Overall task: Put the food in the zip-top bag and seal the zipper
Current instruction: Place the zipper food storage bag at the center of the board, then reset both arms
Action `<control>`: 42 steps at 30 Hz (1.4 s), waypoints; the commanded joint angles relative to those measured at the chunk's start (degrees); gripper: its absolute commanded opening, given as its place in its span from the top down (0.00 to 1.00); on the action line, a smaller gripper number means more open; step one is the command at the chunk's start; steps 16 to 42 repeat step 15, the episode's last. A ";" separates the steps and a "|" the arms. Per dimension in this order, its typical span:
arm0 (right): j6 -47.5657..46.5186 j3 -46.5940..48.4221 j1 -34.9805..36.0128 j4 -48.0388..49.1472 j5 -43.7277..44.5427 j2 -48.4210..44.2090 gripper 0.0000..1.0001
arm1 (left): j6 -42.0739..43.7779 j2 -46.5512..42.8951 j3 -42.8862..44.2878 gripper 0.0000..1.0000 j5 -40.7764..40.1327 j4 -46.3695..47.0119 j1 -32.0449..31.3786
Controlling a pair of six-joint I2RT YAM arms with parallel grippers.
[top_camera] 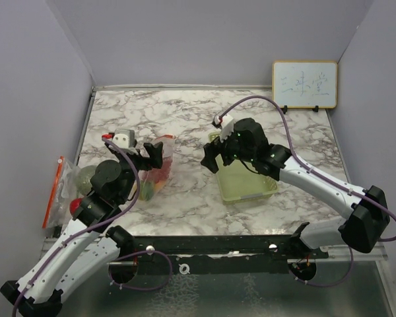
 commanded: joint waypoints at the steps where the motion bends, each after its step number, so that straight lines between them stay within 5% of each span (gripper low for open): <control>1: 4.31 0.81 -0.19 1.48 8.32 0.12 0.00 | -4.27 -0.20 0.95 0.01 -6.38 1.94 0.19; 15: 8.03 -1.41 -0.19 2.63 14.06 -1.44 0.00 | -3.70 -0.68 6.75 0.01 2.93 -0.53 0.15; 42: 8.03 -1.41 -0.19 2.63 14.06 -1.44 0.00 | -3.70 -0.68 6.75 0.01 2.93 -0.53 0.15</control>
